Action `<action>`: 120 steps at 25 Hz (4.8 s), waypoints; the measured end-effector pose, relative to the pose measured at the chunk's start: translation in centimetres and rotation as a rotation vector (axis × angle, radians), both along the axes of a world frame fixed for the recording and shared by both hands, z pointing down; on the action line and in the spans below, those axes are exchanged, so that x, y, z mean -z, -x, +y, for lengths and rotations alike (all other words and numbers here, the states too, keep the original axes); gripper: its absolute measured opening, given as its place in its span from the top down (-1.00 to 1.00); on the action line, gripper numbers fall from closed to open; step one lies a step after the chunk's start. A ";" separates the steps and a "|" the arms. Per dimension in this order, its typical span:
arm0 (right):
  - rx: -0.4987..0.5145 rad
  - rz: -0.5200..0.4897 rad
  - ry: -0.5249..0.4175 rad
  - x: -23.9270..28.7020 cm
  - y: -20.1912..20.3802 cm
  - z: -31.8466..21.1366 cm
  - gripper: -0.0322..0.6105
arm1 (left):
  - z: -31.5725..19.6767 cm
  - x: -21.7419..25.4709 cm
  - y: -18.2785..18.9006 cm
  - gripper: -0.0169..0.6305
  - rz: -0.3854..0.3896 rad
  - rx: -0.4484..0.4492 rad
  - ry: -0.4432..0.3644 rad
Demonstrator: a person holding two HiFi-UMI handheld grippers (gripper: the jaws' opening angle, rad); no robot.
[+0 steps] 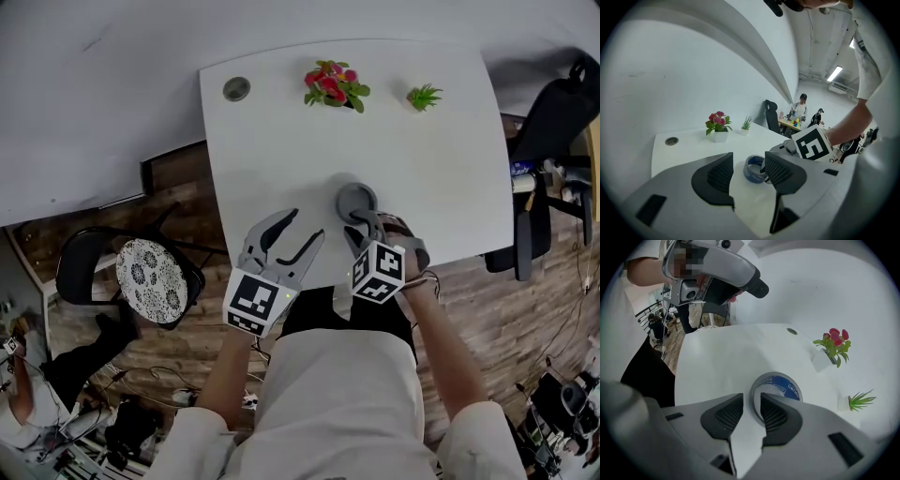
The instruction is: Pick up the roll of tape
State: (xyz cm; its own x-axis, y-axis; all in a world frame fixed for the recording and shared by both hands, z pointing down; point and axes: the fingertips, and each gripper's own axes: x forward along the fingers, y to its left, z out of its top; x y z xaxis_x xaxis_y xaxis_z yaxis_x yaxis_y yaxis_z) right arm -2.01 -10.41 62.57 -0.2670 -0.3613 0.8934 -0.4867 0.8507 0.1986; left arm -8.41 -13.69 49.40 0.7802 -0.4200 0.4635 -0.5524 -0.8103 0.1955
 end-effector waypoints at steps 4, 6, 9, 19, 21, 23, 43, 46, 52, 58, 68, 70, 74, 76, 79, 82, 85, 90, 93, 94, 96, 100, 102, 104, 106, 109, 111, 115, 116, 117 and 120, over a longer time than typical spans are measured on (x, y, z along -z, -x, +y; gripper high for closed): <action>0.011 0.010 0.008 -0.4 0.2 0.0 0.54 | 0.3 -0.2 0.6 0.29 -0.007 0.010 0.004; 0.017 0.017 0.012 -0.6 0.3 0.0 0.54 | 0.3 -0.2 0.9 0.29 -0.005 0.017 0.006; 0.023 0.024 0.017 -0.9 0.2 0.1 0.56 | 0.4 -0.2 1.2 0.29 -0.002 0.028 0.009; 0.043 0.057 0.010 -1.4 0.2 -0.2 0.62 | 0.3 0.1 1.2 0.29 0.005 0.031 0.010; 0.043 0.060 0.004 -1.4 0.2 -0.1 0.62 | 0.3 0.2 1.2 0.29 0.005 0.033 0.009; 0.048 0.068 -0.007 -1.4 0.2 -0.1 0.62 | 0.3 0.2 1.3 0.29 0.004 0.036 0.011; 0.047 0.097 -0.015 -1.4 0.2 0.4 0.74 | 0.4 0.3 1.1 0.29 0.015 0.026 0.005; 0.028 0.088 -0.015 -1.3 0.2 0.4 0.74 | 0.6 0.4 1.2 0.29 0.009 0.022 0.003; 0.023 0.063 -0.027 -0.9 0.3 0.7 0.75 | 0.3 0.8 1.1 0.29 -0.003 0.016 -0.015; 0.000 0.001 -0.039 1.1 -0.2 1.2 0.75 | 0.5 1.4 0.7 0.29 -0.024 0.030 -0.027; -0.007 -0.101 -0.066 5.2 -2.8 3.2 0.75 | 2.5 3.1 -1.9 0.29 -0.022 0.082 -0.053; -0.017 -0.135 -0.067 6.1 -3.4 3.6 0.75 | 3.1 3.4 -2.7 0.29 -0.021 0.092 -0.059; -0.041 -0.199 -0.066 7.4 -4.5 4.6 0.75 | 4.5 4.0 -4.1 0.29 -0.025 0.114 -0.074; -0.050 -0.222 -0.074 8.0 -5.2 5.2 0.75 | 5.3 4.4 -4.7 0.29 -0.028 0.126 -0.082; -0.061 -0.266 -0.095 9.5 -6.1 6.0 0.75 | 6.6 5.2 -5.5 0.29 -0.031 0.140 -0.096; -0.071 -0.309 -0.104 10.8 -7.0 6.9 0.75 | 8.0 5.8 -6.2 0.29 -0.029 0.154 -0.104; -0.074 -0.331 -0.114 11.6 -7.9 7.9 0.75 | 9.9 6.1 -6.9 0.29 -0.021 0.166 -0.101; -0.074 -0.371 -0.154 13.9 -9.3 9.6 0.75 | 12.3 6.8 -8.1 0.29 -0.011 0.190 -0.118; -0.080 -0.407 -0.180 15.2 -10.1 10.5 0.75 | 13.4 7.3 -8.9 0.29 0.003 0.206 -0.136; -0.083 -0.423 -0.187 15.7 -10.3 10.9 0.75 | 13.8 7.5 -9.1 0.29 0.011 0.213 -0.141; -0.088 -0.457 -0.200 16.8 -10.6 11.7 0.75 | 14.6 7.9 -9.5 0.29 0.024 0.230 -0.153; -0.098 -0.517 -0.230 19.1 -11.5 12.9 0.75 | 16.2 8.1 -10.3 0.30 0.025 0.258 -0.171; -0.104 -0.540 -0.241 19.8 -12.0 13.6 0.75 | 16.9 8.2 -10.6 0.32 0.035 0.266 -0.180; -0.116 -0.566 -0.250 20.5 -12.5 14.1 0.75 | 17.5 8.3 -11.0 0.33 0.047 0.268 -0.182; -0.129 -0.594 -0.259 21.1 -12.7 14.6 0.75 | 18.1 8.4 -11.3 0.34 0.053 0.265 -0.176; -0.154 -0.643 -0.264 21.7 -13.1 15.2 0.75 | 18.7 8.5 -11.7 0.38 0.061 0.267 -0.172; -0.171 -0.669 -0.262 21.9 -13.5 15.6 0.75 | 18.9 8.8 -12.0 0.42 0.067 0.270 -0.180; -0.179 -0.720 -0.266 22.6 -13.7 15.4 0.75 | 18.3 9.6 -12.0 0.49 0.077 0.267 -0.208; -0.179 -0.730 -0.266 22.8 -13.7 15.4 0.75 | 18.3 9.6 -12.1 0.51 0.078 0.266 -0.206; -0.178 -0.739 -0.267 22.9 -13.7 15.4 0.75 | 18.3 9.6 -12.2 0.52 0.078 0.265 -0.204; -0.171 -0.762 -0.277 23.4 -13.8 15.4 0.75 | 18.2 10.0 -12.4 0.55 0.082 0.262 -0.213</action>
